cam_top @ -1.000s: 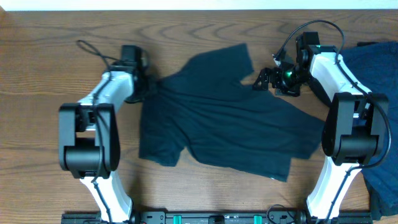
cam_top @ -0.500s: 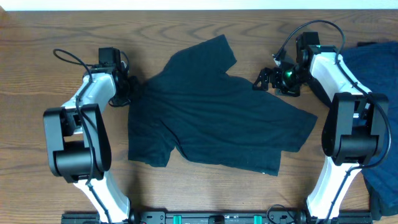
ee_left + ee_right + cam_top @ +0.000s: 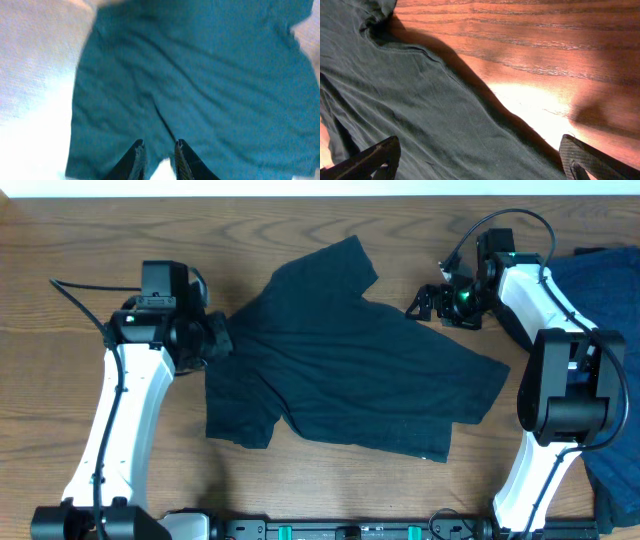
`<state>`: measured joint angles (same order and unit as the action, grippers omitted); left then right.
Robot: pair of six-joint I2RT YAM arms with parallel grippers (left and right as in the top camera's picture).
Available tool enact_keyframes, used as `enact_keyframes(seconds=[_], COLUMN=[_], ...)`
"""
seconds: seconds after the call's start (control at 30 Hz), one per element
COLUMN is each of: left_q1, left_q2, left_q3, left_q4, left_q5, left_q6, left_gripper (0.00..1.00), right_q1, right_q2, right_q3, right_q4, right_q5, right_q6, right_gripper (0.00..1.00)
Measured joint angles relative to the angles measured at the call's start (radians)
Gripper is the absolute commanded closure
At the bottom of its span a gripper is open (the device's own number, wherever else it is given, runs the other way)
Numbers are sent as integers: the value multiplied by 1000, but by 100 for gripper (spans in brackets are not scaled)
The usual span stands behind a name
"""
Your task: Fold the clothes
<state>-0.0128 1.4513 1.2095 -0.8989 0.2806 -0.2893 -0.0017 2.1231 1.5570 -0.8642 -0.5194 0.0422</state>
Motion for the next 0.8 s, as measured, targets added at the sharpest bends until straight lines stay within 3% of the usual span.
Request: enact_keyframes(seconds=[0.13, 0.17, 0.2, 0.23, 0.4, 0.53, 0.8], left_q1=[-35, -43, -50, -56, -63, -63, -63], left_q2=[-3, -3, -3, -3, 5, 10, 11], left_q3=[-7, -13, -22, -30, -82, -103, -105], left_q4=[-42, -44, -43, -43, -34, -18, -10], left_q5=[1, 1, 1, 1, 1, 0, 1], left_q6=[0, 1, 1, 0, 0, 0, 0], left_gripper=[75, 74, 73, 73, 73, 72, 67], right_q1=[0, 0, 0, 0, 0, 0, 3], right_q2=[0, 0, 0, 0, 0, 0, -1], right_q3=[2, 1, 1, 1, 1, 1, -66], right_q4=[-140, -193, -224, -238, -306, -340, -230], right_q5=[-18, -26, -32, -35, 12, 201, 462], right_q6=[11, 17, 16, 22, 56, 164, 315], right_gripper=[1, 24, 76, 99, 99, 99, 99])
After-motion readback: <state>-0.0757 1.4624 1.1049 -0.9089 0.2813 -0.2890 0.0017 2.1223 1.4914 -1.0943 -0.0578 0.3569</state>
